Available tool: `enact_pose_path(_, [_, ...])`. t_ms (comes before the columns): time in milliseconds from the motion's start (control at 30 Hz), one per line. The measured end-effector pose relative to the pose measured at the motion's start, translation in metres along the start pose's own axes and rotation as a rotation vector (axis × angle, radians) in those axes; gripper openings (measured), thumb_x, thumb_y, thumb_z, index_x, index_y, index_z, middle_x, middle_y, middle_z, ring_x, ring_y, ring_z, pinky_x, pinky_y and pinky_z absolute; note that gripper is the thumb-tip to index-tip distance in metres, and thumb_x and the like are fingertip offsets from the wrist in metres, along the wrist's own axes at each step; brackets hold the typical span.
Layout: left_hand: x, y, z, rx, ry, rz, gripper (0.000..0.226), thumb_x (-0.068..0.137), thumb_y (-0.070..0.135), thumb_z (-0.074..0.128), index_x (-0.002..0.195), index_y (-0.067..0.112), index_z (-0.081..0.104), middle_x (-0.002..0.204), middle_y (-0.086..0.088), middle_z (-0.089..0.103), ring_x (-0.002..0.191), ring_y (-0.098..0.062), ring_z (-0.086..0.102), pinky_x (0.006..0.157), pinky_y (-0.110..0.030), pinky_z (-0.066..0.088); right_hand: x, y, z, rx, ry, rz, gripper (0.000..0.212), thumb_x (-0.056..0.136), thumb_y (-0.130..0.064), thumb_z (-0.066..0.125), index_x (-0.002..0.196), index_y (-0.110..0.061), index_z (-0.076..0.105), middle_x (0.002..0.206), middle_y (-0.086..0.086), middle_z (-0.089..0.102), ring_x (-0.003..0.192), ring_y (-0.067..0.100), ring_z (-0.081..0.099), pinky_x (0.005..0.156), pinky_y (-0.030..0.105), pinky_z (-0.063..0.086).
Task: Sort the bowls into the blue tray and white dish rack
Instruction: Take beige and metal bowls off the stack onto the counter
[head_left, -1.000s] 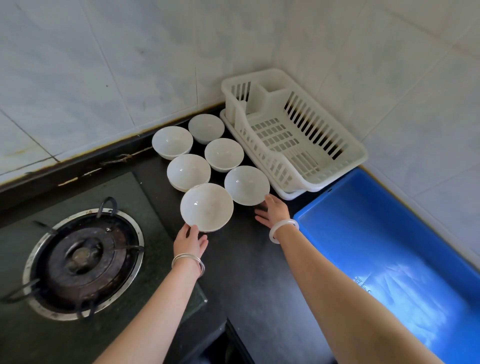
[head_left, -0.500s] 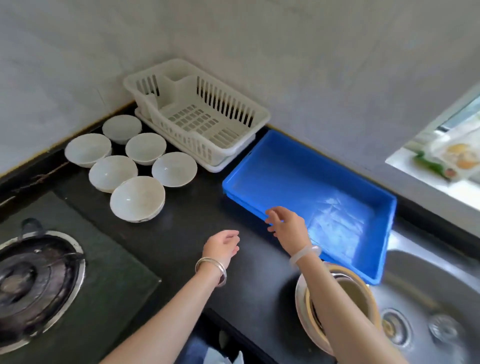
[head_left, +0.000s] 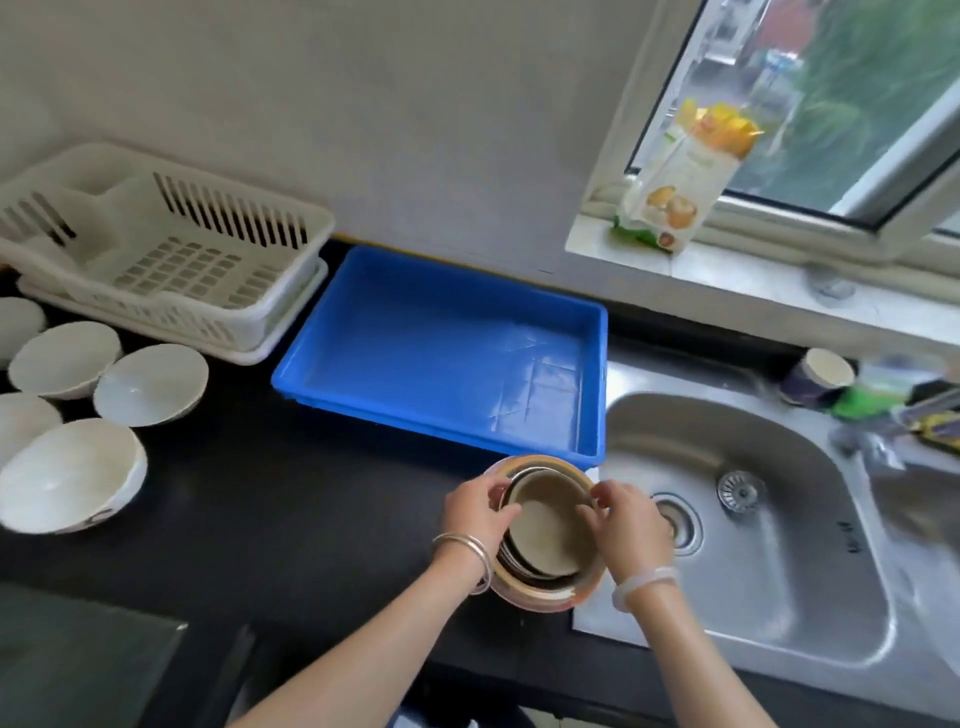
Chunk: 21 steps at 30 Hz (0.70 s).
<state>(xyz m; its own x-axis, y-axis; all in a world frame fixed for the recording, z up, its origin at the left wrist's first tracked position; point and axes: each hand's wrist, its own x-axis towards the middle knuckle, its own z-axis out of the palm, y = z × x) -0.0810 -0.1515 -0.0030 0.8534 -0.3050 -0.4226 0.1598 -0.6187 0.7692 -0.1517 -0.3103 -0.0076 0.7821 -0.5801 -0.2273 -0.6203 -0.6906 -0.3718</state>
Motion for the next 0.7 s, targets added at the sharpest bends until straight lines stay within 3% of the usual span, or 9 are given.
enact_pose_path(233, [0.003,0.0,0.011,0.078,0.053,0.059,0.031,0.083,0.015,0.065,0.112,0.024,0.063,0.108,0.0,0.063,0.088,-0.01,0.055,0.079,-0.022,0.048,-0.002,0.001,0.006,0.079,0.085,-0.006,0.01,0.082,-0.015,0.065,0.081,-0.008,0.059,0.081,0.013,0.069,0.077,0.034,0.06,0.059,0.03,0.033])
enact_pose_path(433, [0.004,-0.001,0.013,0.063,0.082,0.051,0.023,0.083,0.014,0.065,0.105,0.02,0.065,0.103,0.0,0.064,0.086,-0.01,0.056,0.075,-0.02,0.045,0.005,0.001,0.0,0.0,0.038,-0.01,0.011,0.085,-0.021,0.062,0.091,-0.012,0.06,0.09,0.011,0.07,0.087,0.032,0.063,0.066,0.032,0.041])
enact_pose_path(700, [0.003,-0.003,0.013,0.053,0.095,0.018,0.017,0.081,0.014,0.067,0.097,0.017,0.064,0.089,0.005,0.06,0.078,-0.011,0.058,0.069,-0.02,0.045,0.004,-0.002,0.003,-0.024,0.074,-0.063,0.008,0.084,-0.018,0.062,0.084,-0.012,0.057,0.092,0.009,0.066,0.084,0.029,0.06,0.063,0.027,0.033])
